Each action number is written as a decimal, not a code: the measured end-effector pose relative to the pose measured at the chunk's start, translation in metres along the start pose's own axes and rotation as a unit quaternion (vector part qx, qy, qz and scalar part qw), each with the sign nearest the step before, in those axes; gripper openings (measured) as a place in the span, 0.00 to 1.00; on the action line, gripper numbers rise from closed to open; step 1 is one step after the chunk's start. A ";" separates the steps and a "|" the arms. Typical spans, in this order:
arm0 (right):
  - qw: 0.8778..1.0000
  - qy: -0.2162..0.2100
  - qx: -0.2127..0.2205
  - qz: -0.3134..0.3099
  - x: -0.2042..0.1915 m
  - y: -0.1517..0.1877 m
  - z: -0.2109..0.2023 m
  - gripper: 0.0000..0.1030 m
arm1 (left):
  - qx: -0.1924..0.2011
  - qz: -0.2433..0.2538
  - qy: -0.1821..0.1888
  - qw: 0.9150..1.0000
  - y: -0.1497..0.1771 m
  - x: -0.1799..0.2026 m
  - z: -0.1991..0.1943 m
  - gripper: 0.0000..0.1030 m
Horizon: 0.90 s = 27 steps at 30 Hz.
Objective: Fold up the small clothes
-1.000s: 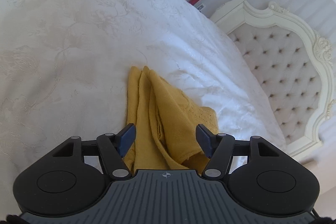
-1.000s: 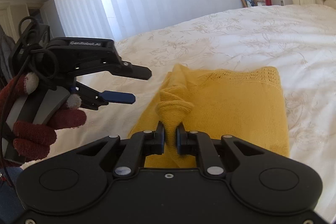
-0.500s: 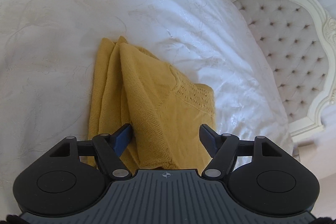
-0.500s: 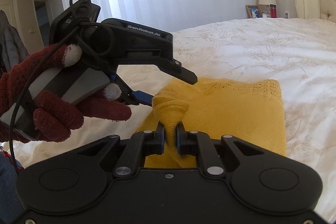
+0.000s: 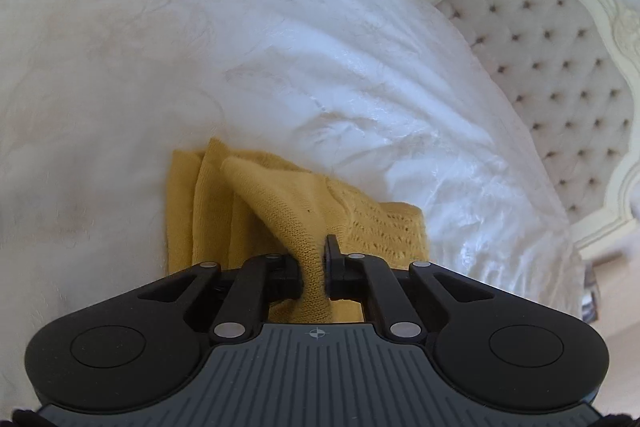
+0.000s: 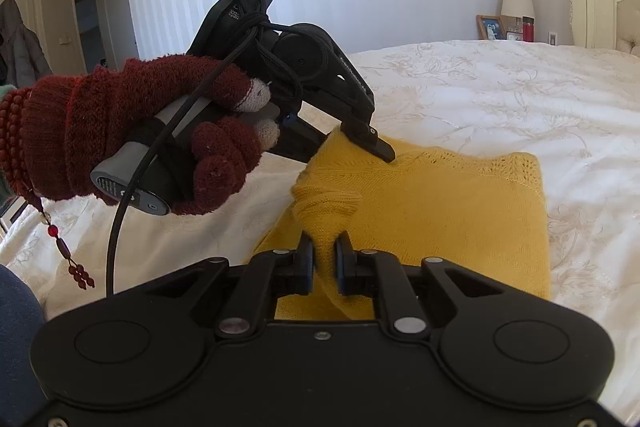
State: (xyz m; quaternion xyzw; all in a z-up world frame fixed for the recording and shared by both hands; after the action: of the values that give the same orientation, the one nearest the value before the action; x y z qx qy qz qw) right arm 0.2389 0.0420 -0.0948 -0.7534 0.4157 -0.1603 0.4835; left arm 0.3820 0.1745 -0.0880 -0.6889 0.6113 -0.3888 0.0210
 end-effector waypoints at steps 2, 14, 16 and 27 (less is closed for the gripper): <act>1.000 0.000 0.015 -0.004 -0.005 -0.005 -0.002 0.19 | 0.013 0.027 0.007 1.000 -0.007 0.005 -0.015 0.08; 0.993 -0.018 -0.058 -0.104 -0.053 0.030 0.045 0.49 | -0.024 -0.065 -0.004 0.998 0.010 -0.066 0.014 0.20; 0.990 -0.046 -0.064 -0.114 -0.061 0.035 0.038 0.51 | -0.019 -0.068 0.003 0.997 0.010 -0.067 0.012 0.22; 0.999 -0.042 -0.009 0.017 -0.001 0.008 -0.020 0.55 | 0.030 -0.031 -0.002 0.999 0.028 -0.045 -0.045 0.50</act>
State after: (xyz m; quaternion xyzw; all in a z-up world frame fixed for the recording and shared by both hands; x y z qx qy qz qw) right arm 0.2215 0.0293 -0.0921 -0.7567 0.4095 -0.1164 0.4961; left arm 0.3356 0.2265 -0.0941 -0.7076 0.5774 -0.4062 0.0306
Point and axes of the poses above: each gripper's, at about its wrist camera, not at the fingertips, and z roughly the way its jaws point, x to its right, y to its underside, the point moved 7 cm from there along z, roughly the way its jaws point, and after that the axes turned 4 degrees about -y, right-handed, at the moved point
